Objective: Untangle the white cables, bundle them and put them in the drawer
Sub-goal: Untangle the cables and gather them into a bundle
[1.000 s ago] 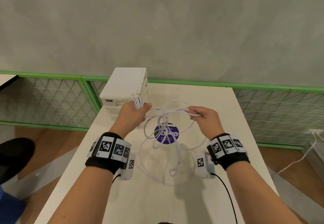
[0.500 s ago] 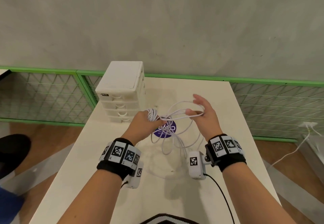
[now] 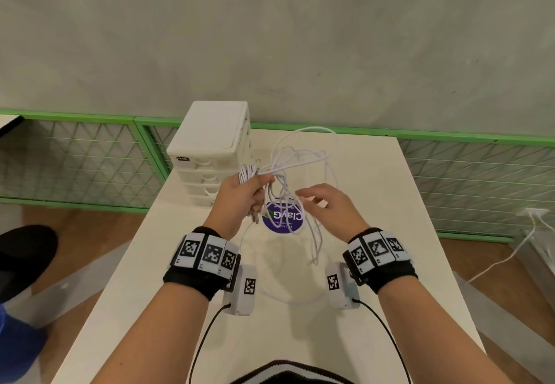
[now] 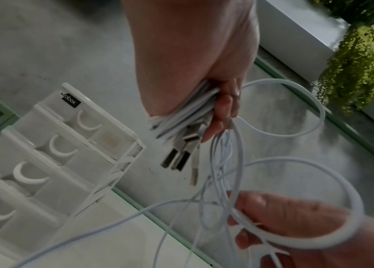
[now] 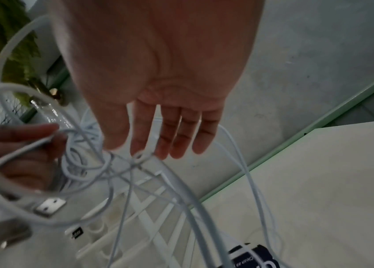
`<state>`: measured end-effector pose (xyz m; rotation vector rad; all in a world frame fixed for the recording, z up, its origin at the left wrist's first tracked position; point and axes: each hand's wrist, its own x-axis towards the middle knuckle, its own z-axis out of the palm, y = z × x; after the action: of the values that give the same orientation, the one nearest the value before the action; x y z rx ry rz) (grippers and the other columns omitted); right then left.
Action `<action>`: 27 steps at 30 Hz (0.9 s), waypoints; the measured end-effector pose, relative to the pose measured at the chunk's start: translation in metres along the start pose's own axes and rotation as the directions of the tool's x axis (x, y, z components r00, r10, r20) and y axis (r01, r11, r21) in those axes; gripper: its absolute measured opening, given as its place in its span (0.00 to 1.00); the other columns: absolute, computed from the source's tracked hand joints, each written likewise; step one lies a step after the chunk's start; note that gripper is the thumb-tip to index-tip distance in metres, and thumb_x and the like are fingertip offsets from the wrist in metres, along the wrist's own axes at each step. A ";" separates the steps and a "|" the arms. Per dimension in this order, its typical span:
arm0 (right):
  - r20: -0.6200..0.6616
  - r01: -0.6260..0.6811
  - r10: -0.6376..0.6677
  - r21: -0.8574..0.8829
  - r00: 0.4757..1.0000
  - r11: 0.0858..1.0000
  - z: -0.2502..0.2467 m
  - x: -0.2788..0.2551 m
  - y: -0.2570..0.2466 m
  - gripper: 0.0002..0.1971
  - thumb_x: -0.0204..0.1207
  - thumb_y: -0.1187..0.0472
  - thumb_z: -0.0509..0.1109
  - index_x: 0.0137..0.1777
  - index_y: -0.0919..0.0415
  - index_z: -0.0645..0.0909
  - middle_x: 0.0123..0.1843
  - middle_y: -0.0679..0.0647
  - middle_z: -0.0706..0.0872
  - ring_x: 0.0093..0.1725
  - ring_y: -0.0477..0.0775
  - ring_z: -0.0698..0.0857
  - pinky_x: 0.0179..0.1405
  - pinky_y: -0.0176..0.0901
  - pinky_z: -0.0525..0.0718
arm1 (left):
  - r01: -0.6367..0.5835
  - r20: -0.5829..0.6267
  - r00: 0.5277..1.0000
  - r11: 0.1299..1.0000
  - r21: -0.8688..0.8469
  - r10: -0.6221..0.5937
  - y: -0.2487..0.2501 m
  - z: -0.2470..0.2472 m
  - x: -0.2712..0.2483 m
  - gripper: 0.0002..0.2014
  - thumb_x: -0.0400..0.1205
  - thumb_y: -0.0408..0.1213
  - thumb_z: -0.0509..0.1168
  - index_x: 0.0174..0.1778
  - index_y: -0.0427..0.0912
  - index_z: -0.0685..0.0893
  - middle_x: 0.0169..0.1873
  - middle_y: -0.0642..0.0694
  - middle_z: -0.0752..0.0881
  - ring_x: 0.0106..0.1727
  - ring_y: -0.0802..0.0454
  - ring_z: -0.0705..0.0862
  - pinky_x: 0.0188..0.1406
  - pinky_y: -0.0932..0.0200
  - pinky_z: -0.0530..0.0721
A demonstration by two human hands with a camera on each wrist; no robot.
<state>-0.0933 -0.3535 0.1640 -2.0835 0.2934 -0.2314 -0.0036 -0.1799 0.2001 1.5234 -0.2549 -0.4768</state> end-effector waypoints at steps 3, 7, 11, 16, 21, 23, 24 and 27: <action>0.089 -0.033 0.036 -0.029 0.995 0.999 0.008 0.000 0.006 0.11 0.73 0.62 0.73 0.53 0.50 0.80 0.48 0.51 0.86 0.44 0.47 0.82 0.46 0.35 0.78 | -0.022 0.003 1.000 1.000 -0.002 0.022 0.004 -0.001 0.000 0.09 0.81 0.37 0.66 0.42 0.34 0.83 0.15 0.53 0.66 0.19 0.52 0.64 0.26 0.56 0.62; 0.046 -0.085 0.075 0.265 0.996 0.960 0.010 0.000 0.006 0.08 0.77 0.71 0.66 0.48 0.59 0.84 0.38 0.59 0.89 0.31 0.51 0.85 0.37 0.44 0.84 | -0.059 -0.072 0.995 0.991 0.118 0.068 0.004 -0.005 0.003 0.11 0.79 0.40 0.71 0.37 0.38 0.81 0.15 0.51 0.71 0.19 0.52 0.67 0.18 0.63 0.68; 0.021 -0.031 0.026 0.291 0.999 0.956 0.006 0.002 -0.004 0.09 0.79 0.70 0.65 0.48 0.58 0.85 0.32 0.56 0.84 0.24 0.47 0.81 0.31 0.35 0.81 | -0.063 -0.206 0.971 0.957 0.284 0.125 -0.001 -0.007 0.010 0.20 0.70 0.46 0.79 0.44 0.32 0.84 0.20 0.51 0.79 0.18 0.57 0.74 0.18 0.64 0.71; -0.003 0.016 -0.016 0.331 1.000 0.944 0.006 0.005 -0.011 0.10 0.79 0.70 0.65 0.51 0.60 0.85 0.34 0.55 0.85 0.25 0.46 0.79 0.28 0.29 0.76 | 0.079 -0.246 0.969 0.927 0.366 0.014 -0.005 -0.009 0.013 0.21 0.69 0.48 0.79 0.36 0.36 0.76 0.22 0.42 0.76 0.19 0.48 0.72 0.14 0.62 0.67; -0.031 -0.020 0.031 0.316 0.999 0.949 -0.002 0.003 -0.001 0.08 0.75 0.66 0.72 0.52 0.55 0.85 0.34 0.57 0.85 0.23 0.46 0.80 0.25 0.30 0.76 | 0.062 -0.281 0.959 0.957 0.284 0.021 -0.003 -0.016 0.015 0.14 0.77 0.37 0.72 0.30 0.38 0.76 0.20 0.43 0.74 0.18 0.48 0.70 0.16 0.62 0.69; -0.075 -0.061 0.087 0.301 0.993 0.952 -0.011 0.003 0.009 0.04 0.74 0.64 0.73 0.47 0.56 0.86 0.29 0.55 0.83 0.22 0.46 0.78 0.26 0.32 0.77 | 0.042 -0.324 0.945 0.972 0.230 0.036 -0.002 -0.022 0.017 0.13 0.77 0.36 0.71 0.30 0.39 0.75 0.21 0.43 0.74 0.19 0.49 0.70 0.19 0.61 0.70; -0.085 -0.080 0.110 0.294 0.990 0.953 -0.016 0.003 0.014 0.04 0.74 0.64 0.73 0.45 0.55 0.86 0.28 0.54 0.82 0.21 0.45 0.76 0.28 0.33 0.77 | 0.036 -0.334 0.942 0.978 0.206 0.036 -0.002 -0.025 0.018 0.14 0.77 0.37 0.71 0.31 0.39 0.75 0.21 0.44 0.74 0.18 0.50 0.69 0.20 0.61 0.69; -0.094 -0.108 0.134 0.240 0.987 0.965 -0.021 0.001 0.027 0.06 0.77 0.64 0.69 0.47 0.52 0.86 0.30 0.51 0.82 0.24 0.40 0.76 0.32 0.31 0.77 | 0.052 -0.341 0.940 0.984 0.170 0.009 -0.006 -0.029 0.019 0.14 0.76 0.39 0.71 0.33 0.39 0.73 0.20 0.45 0.74 0.14 0.53 0.68 0.20 0.61 0.67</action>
<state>-0.1011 -0.3845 0.1519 -1.8158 0.4375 -0.2932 0.0252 -0.1628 0.1905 1.7554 -0.0089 -0.2034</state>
